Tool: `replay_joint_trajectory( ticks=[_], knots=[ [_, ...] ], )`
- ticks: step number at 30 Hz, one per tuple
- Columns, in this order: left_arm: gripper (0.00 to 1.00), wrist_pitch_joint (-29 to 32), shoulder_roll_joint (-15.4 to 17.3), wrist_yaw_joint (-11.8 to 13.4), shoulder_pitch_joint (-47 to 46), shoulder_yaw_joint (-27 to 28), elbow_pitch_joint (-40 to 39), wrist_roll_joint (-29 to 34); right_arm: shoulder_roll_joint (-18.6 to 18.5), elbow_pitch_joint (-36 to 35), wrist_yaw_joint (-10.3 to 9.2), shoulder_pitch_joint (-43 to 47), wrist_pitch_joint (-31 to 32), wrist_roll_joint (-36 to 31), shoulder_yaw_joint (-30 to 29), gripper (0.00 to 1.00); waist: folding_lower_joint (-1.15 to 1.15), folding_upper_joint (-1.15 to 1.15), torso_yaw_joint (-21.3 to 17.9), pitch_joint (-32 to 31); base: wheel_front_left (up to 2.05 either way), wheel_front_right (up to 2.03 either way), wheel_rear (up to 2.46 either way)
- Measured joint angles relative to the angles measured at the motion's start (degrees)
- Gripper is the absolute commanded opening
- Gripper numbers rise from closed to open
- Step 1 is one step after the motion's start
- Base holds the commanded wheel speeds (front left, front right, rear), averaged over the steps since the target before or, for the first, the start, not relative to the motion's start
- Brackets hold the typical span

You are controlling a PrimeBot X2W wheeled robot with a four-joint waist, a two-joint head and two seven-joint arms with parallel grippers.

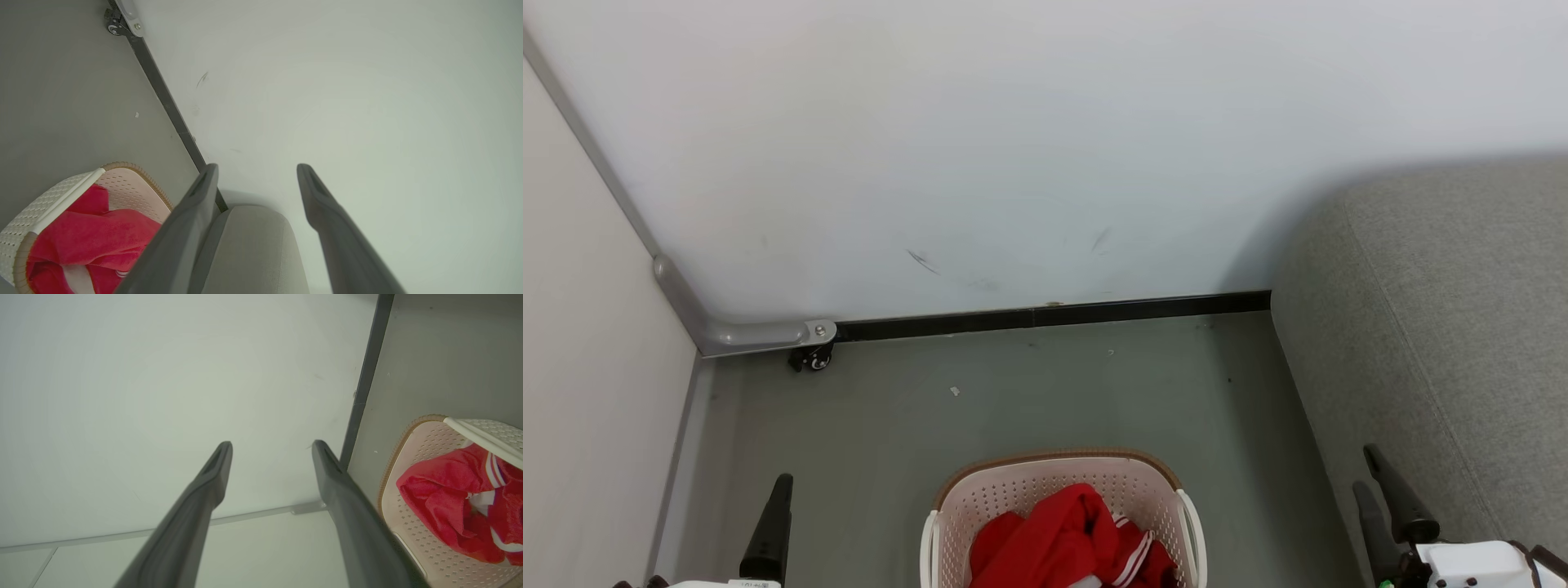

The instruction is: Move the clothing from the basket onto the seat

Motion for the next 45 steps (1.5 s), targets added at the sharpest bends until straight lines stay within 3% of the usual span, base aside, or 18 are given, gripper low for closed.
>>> replay_joint_trajectory(
  ticks=[13,20,25,31,45],
  knots=[
    [1.0,-2.89,1.23,0.38,-0.15,-3.01,-1.57,8.7,-1.04,-1.15,0.0,-0.01,-2.53,-11.81,1.41,1.0,0.54,0.0,0.36,-0.85,0.0,0.0,0.0],
    [1.0,-4.33,2.2,1.64,-0.47,-4.5,-2.93,16.07,-1.04,-2.13,0.0,-0.01,-3.91,-19.36,2.48,1.0,0.86,0.0,0.55,-1.33,0.0,0.0,0.0],
    [1.0,-5.39,2.94,2.8,-1.55,-5.37,-4.45,22.52,-1.04,-2.72,0.0,-0.02,-4.81,-24.68,3.04,1.0,0.95,0.0,0.71,-1.59,0.0,0.0,0.0],
    [1.0,-6.56,3.49,4.02,-1.57,-7.58,-5.6,29.96,-1.04,-3.12,0.0,-0.01,-5.82,-31.53,3.75,1.0,0.92,0.0,0.87,-1.78,0.0,0.0,0.0],
    [1.0,-9.12,4.76,7.48,-1.57,-11.99,-6.93,44.85,-1.03,-4.09,0.0,-0.01,-8.79,-48.4,4.99,1.0,0.26,0.0,0.99,-1.49,0.0,0.0,0.0]
  ],
)
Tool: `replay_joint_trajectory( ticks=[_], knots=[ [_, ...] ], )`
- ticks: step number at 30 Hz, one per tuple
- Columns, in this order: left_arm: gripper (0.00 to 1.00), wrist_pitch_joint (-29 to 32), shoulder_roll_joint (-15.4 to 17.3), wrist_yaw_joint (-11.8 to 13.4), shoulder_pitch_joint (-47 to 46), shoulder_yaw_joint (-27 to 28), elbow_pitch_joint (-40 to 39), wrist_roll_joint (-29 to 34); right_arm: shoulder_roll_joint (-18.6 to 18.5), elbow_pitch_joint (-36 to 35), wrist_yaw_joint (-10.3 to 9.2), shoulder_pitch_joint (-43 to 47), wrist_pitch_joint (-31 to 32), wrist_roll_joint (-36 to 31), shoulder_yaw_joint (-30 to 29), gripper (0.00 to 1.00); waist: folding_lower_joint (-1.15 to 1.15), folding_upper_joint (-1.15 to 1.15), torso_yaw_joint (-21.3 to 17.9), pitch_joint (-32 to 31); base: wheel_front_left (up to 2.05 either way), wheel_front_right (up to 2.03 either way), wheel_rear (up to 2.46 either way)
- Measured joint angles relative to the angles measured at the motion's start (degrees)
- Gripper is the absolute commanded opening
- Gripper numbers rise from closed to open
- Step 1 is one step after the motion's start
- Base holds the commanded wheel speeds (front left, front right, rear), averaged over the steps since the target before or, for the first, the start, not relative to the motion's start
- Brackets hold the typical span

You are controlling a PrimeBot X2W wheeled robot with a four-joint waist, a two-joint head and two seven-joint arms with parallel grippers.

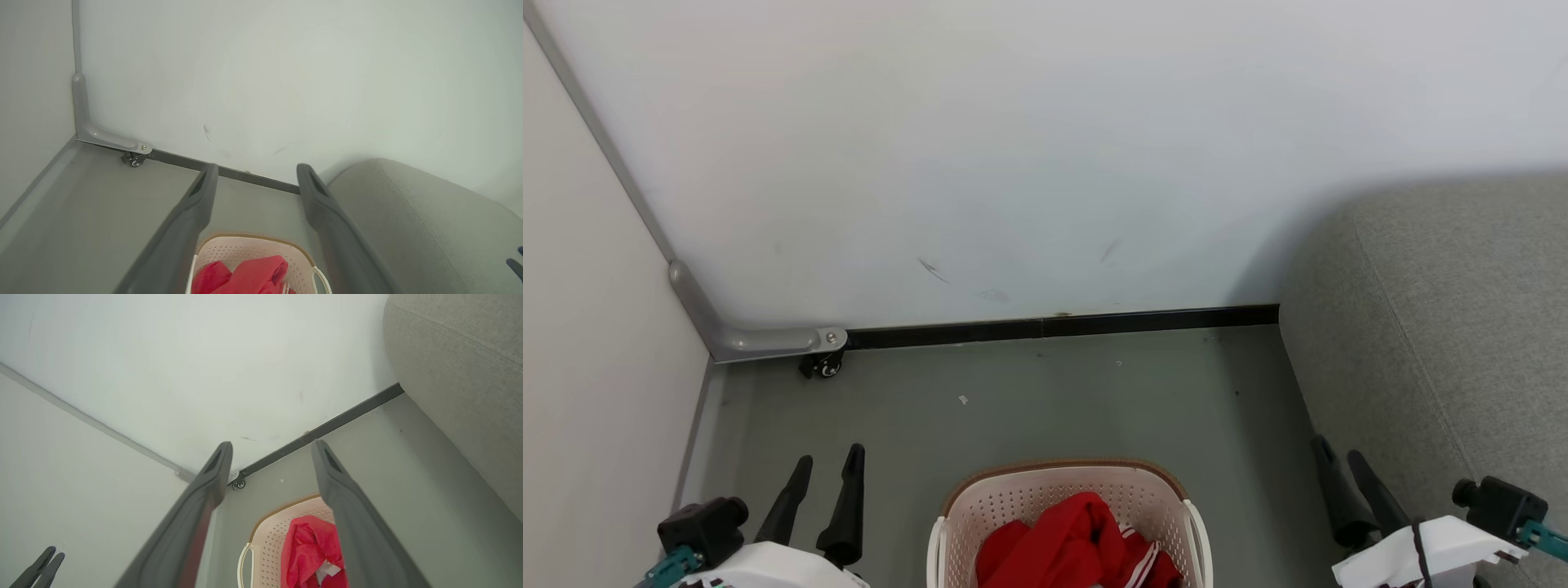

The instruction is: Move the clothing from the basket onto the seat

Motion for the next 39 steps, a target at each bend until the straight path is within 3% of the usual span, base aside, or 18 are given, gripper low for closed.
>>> replay_joint_trajectory(
  ticks=[11,39],
  knots=[
    [1.0,-2.23,0.1,2.43,0.01,-2.41,-0.15,8.91,0.0,-0.52,0.0,0.0,-1.85,-10.62,0.64,1.0,-0.21,0.0,0.09,-0.02,0.0,0.0,0.0],
    [1.0,-8.03,0.14,6.64,-1.76,-6.54,2.57,28.22,-0.26,-2.05,0.0,0.0,-7.55,-32.07,3.39,1.0,-0.26,0.0,0.36,0.27,0.0,0.0,0.0]
  ],
)
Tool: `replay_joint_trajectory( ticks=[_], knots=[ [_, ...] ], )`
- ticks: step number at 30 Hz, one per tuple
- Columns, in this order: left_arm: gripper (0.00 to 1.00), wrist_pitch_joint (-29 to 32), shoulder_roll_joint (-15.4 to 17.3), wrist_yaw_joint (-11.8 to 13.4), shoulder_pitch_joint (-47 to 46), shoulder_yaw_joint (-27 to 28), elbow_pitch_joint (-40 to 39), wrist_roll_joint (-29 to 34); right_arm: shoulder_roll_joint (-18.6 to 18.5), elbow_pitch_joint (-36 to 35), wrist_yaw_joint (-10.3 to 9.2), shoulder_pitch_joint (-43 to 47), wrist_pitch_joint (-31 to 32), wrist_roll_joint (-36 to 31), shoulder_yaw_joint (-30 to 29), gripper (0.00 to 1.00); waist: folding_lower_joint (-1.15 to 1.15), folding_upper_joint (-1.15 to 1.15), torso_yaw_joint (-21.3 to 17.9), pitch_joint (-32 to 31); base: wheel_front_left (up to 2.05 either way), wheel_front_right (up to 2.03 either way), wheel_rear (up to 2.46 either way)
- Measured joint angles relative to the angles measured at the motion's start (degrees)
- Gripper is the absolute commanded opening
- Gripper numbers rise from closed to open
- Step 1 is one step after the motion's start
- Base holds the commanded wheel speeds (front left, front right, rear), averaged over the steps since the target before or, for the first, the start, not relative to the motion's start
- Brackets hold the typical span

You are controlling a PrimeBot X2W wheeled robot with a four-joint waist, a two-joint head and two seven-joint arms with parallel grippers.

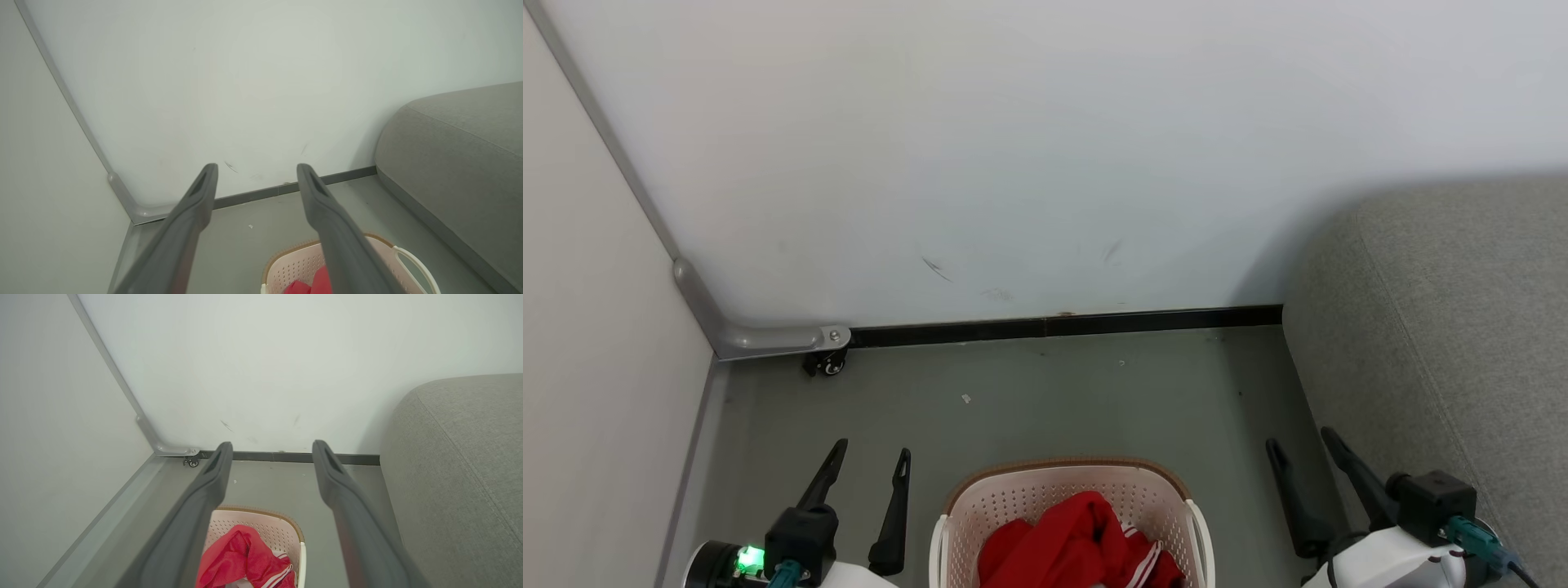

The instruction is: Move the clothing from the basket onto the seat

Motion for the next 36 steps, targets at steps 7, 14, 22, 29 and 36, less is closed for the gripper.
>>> replay_joint_trajectory(
  ticks=[7,14,22,29,36],
  knots=[
    [1.0,0.05,-0.04,-0.01,-0.64,0.49,2.0,-0.69,-0.02,0.0,0.0,0.0,0.0,0.02,0.1,1.0,-0.01,0.0,-0.03,0.09,0.0,0.0,0.0],
    [1.0,0.09,-0.35,-0.01,-1.77,1.26,3.11,-1.74,-0.03,0.0,0.0,0.0,0.0,0.19,0.09,1.0,-0.01,0.0,-0.14,0.24,0.0,0.0,0.0],
    [1.0,0.09,-0.56,-0.01,-2.05,1.38,4.26,-2.16,-0.03,0.0,0.0,0.0,0.0,0.36,0.09,1.0,-0.01,0.0,-0.23,0.32,0.0,0.0,0.0],
    [1.0,0.09,-0.69,-0.01,-2.87,1.7,4.86,-2.16,-0.04,0.0,0.0,-0.01,0.0,0.37,0.08,1.0,-0.01,0.0,-0.21,0.44,0.0,0.0,0.0],
    [1.0,0.09,-0.73,-0.01,-3.0,1.97,5.33,-2.18,-0.04,0.0,0.0,-0.02,0.0,0.63,0.08,1.0,-0.01,0.0,-0.2,0.68,0.0,0.0,0.0]
  ],
)
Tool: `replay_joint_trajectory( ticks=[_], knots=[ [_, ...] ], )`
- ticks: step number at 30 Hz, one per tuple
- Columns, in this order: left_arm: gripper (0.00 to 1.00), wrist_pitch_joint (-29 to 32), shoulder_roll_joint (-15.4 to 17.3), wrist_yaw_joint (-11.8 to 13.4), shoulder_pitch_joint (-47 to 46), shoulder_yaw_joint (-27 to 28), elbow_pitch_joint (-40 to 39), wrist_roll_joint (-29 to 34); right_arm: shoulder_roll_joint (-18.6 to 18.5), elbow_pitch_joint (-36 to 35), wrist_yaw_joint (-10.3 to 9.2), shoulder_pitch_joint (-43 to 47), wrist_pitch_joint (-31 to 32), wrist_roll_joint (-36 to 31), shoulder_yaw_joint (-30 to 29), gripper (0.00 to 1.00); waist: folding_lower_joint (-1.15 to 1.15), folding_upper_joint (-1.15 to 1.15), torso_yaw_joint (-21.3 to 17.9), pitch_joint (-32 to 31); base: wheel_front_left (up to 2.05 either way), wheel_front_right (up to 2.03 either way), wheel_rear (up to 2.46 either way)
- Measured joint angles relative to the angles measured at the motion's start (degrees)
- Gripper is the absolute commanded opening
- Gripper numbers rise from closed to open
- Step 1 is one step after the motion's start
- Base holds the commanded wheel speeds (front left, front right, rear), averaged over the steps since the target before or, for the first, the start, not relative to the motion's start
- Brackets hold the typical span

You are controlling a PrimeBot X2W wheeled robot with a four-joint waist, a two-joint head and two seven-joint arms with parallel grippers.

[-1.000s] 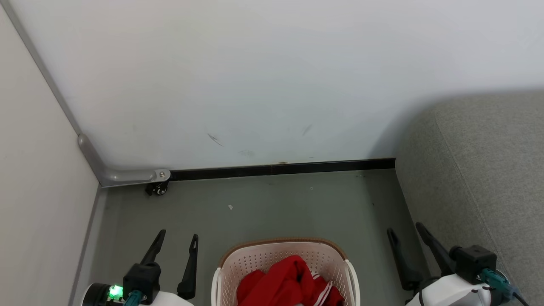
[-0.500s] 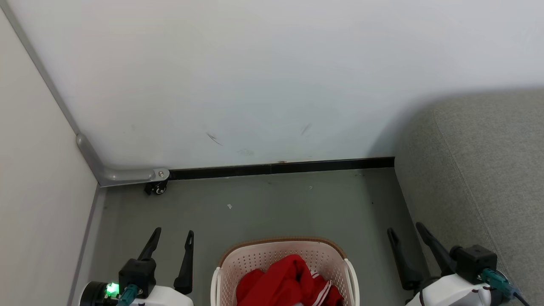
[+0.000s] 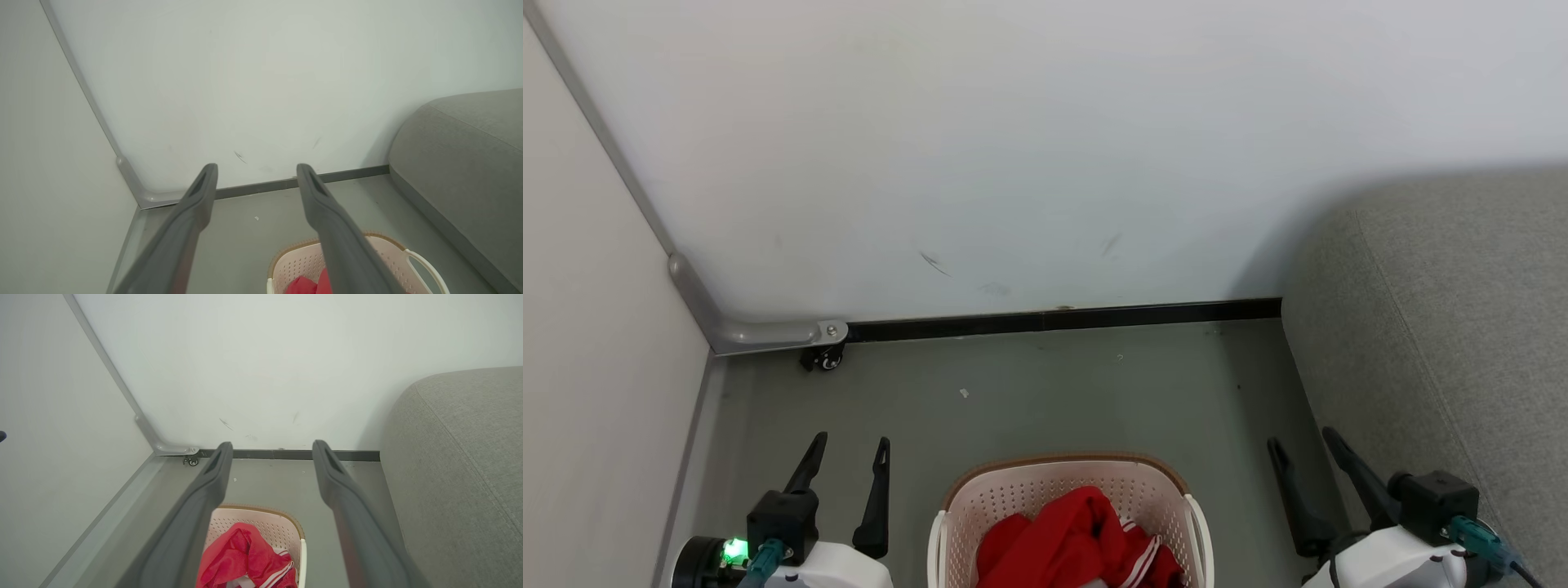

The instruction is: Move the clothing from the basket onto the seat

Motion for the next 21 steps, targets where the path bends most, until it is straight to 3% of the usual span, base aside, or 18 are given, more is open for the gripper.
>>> replay_joint_trajectory(
  ticks=[11,21],
  knots=[
    [1.0,-0.01,0.51,-0.35,-0.23,-0.66,1.31,0.11,0.0,-0.18,0.0,-0.01,0.0,0.02,0.16,1.0,0.0,0.0,-0.16,0.93,0.0,0.0,0.0],
    [1.0,0.11,1.75,-2.58,-3.37,-3.53,3.74,2.04,-0.01,-0.76,0.0,-0.56,0.0,-0.01,0.48,1.0,0.0,0.0,-0.48,2.44,0.0,0.0,0.0]
  ],
)
